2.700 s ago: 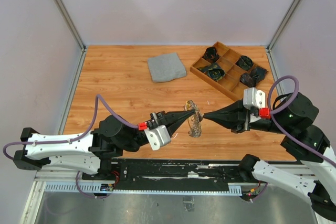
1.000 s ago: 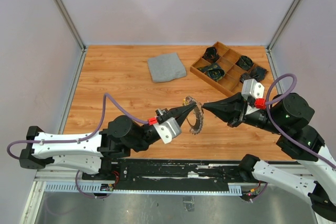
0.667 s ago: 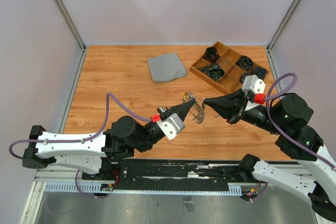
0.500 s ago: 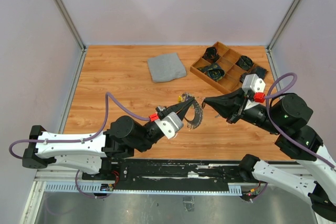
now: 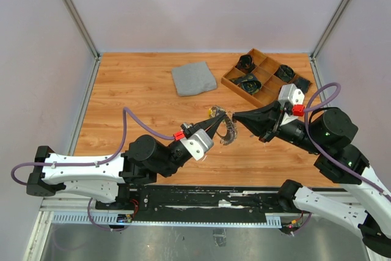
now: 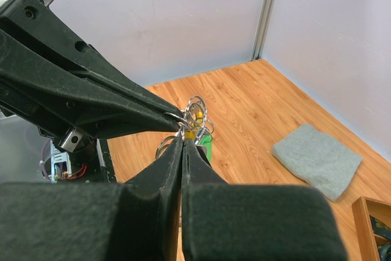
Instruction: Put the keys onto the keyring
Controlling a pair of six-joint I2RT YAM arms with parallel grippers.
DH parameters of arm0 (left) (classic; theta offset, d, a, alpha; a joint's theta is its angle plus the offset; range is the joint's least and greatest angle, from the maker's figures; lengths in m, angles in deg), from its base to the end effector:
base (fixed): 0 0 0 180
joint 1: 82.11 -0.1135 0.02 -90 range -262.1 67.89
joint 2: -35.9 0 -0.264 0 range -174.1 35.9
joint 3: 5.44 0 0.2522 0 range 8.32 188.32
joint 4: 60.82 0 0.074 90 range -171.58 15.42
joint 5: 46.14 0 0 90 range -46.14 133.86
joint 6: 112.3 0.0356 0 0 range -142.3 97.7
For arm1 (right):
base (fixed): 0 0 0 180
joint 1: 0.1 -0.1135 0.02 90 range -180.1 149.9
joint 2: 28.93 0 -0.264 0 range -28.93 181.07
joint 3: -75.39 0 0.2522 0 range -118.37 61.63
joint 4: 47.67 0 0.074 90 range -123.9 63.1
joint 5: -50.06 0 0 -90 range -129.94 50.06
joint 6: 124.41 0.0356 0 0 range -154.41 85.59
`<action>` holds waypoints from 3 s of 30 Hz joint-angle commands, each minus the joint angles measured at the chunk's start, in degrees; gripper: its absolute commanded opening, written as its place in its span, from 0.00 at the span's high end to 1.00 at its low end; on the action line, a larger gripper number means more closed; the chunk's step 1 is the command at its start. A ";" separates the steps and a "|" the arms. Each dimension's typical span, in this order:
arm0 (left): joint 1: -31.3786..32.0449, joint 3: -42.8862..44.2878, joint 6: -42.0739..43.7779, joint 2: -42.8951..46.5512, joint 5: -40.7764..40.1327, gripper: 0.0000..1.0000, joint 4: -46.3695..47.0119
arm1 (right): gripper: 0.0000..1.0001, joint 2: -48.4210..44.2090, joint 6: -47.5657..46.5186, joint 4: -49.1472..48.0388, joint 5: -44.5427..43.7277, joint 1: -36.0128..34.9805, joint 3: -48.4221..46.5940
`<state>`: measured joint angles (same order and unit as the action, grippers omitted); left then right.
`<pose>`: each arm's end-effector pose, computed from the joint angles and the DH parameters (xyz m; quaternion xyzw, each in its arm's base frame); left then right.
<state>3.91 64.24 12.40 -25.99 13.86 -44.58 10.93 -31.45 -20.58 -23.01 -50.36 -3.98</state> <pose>0.0345 -0.2394 0.4232 0.3497 0.4488 -0.2238 0.7913 0.0671 0.0969 0.4664 -0.3537 0.5216 0.4278 0.6480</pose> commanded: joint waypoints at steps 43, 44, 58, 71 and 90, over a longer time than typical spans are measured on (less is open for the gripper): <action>0.54 0.92 -0.64 0.68 0.32 0.99 3.58 | 0.99 1.31 2.56 0.17 -5.62 -0.98 0.25; 0.55 0.92 -0.68 0.76 0.48 0.99 3.58 | 0.99 1.37 2.65 0.26 -5.49 -0.98 0.23; 0.55 -0.81 -3.32 3.35 5.48 1.00 2.79 | 0.71 -1.88 -1.90 1.74 -0.99 -1.00 -0.67; 0.55 -6.63 -16.50 9.05 17.04 0.99 4.69 | 0.60 -4.07 -12.73 11.14 18.06 -0.98 -7.38; 0.47 -6.71 -20.10 10.52 28.04 1.00 0.79 | 0.63 0.59 -12.28 12.51 29.45 -0.98 -9.45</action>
<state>3.91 57.14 -7.05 -16.59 39.93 -45.09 12.37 -44.02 -5.81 4.09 -50.36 -12.98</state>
